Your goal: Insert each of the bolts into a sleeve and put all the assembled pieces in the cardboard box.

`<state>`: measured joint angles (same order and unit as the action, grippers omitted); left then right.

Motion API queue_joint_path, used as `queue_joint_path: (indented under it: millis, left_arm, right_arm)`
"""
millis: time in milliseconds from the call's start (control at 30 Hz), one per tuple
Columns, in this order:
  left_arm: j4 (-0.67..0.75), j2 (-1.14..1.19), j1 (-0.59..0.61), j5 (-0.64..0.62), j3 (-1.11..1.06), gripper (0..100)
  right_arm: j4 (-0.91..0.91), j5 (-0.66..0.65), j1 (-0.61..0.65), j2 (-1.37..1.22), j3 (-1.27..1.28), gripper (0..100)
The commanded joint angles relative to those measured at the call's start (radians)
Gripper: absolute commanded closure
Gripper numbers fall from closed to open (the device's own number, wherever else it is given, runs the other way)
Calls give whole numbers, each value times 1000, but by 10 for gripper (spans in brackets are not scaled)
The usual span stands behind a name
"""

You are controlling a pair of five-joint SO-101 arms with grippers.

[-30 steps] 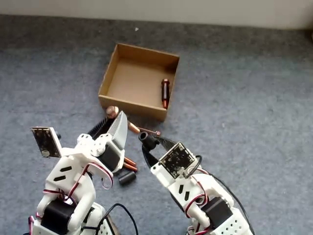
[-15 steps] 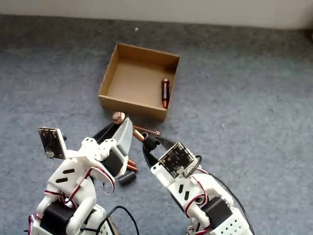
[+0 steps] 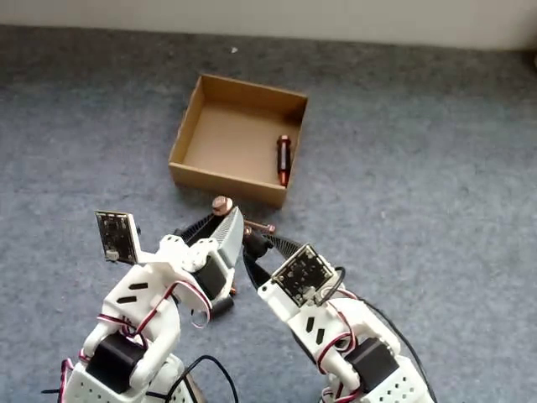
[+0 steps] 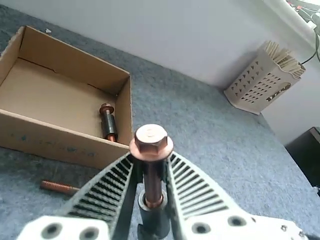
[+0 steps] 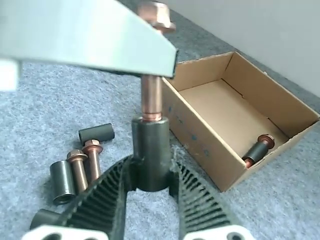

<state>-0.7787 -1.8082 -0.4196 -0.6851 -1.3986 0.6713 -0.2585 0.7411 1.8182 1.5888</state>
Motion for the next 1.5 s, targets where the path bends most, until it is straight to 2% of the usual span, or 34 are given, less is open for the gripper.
queue_joint_path:
  millis: [0,267,500,700,767,1000,1467]
  left_arm:
    - [25,-4,-19,11,8,995]
    - [-51,-4,-21,11,10,995]
    - [-107,-4,-21,12,7,992]
    - [-152,-2,-108,14,-19,992]
    - [-140,-2,-131,49,-48,968]
    - [-149,-2,-137,69,-85,740]
    - [-255,-4,-131,69,33,734]
  right_arm:
    - [-25,-9,2,18,-12,993]
    - [-25,-9,-1,18,-13,993]
    - [-27,-5,-61,18,-15,993]
    - [-28,-3,-68,18,-16,993]
    - [-28,-3,-68,18,-16,993]
    - [-28,-3,-68,18,-16,993]
    - [-30,-5,-68,18,-8,993]
